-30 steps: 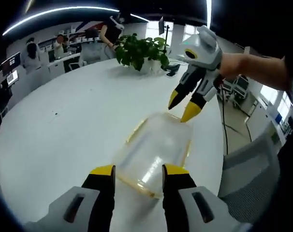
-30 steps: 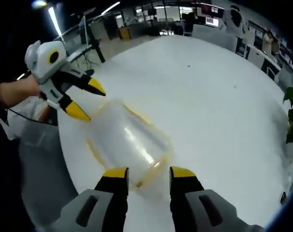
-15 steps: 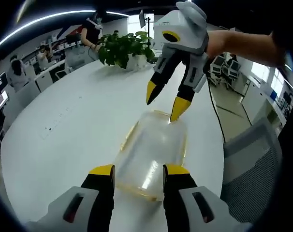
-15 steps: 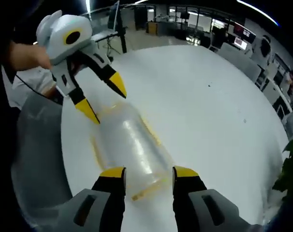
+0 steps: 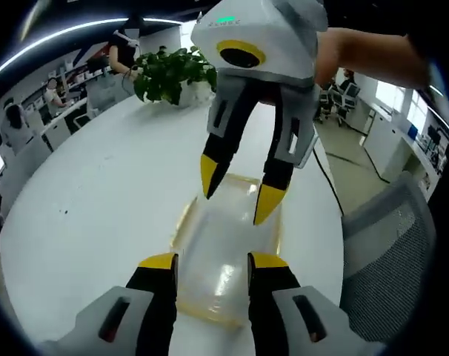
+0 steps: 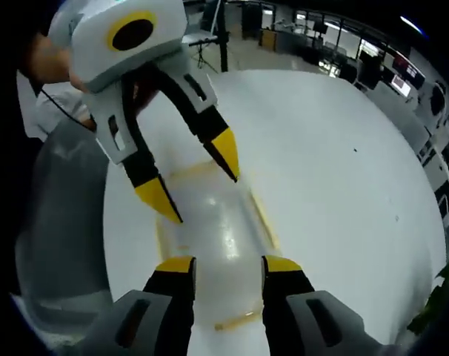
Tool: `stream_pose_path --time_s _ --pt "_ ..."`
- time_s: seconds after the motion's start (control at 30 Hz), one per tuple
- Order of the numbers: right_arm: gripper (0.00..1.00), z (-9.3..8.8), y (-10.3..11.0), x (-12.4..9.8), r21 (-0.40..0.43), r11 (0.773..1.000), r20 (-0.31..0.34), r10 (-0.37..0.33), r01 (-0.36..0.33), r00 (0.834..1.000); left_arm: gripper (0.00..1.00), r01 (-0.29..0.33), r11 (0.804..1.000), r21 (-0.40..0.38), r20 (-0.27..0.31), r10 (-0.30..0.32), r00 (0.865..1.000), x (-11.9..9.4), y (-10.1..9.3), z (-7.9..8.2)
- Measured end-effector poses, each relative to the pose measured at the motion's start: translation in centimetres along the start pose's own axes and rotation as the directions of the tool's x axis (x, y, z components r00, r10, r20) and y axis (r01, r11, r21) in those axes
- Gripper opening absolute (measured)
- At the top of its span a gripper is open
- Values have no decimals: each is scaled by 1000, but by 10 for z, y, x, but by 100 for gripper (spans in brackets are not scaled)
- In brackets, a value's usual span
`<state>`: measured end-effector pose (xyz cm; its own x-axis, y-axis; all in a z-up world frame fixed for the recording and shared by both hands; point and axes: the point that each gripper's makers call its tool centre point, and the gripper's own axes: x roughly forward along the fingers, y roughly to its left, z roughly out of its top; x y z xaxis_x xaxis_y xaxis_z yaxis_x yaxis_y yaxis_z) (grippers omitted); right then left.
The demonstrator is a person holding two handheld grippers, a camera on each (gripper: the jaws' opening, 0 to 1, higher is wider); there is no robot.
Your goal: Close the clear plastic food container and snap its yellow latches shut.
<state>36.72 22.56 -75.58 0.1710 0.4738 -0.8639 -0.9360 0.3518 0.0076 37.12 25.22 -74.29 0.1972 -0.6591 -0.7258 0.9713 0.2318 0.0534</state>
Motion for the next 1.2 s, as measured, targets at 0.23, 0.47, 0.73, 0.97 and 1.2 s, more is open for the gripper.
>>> stream_pose_path --time_s 0.23,0.47,0.73,0.97,1.2 --pt "35 7 -4 3 -29 1000 1 4 -4 1000 37 26 999 27 -18 -26 1000 8 -10 -2" --pt "37 13 -17 6 -29 1000 -3 -10 10 1000 47 61 998 11 -31 -60 998 11 -17 -5" --pt "39 7 -26 14 -9 999 -38 32 -33 999 52 67 996 52 -51 -64 997 14 -27 -7" --pt "40 3 -28 15 86 986 -19 142 -140 990 61 37 981 190 -92 -20 996 18 -32 -14" --pt "39 4 -29 10 59 986 -44 159 -157 986 59 10 978 209 -89 9 996 18 -29 -14"
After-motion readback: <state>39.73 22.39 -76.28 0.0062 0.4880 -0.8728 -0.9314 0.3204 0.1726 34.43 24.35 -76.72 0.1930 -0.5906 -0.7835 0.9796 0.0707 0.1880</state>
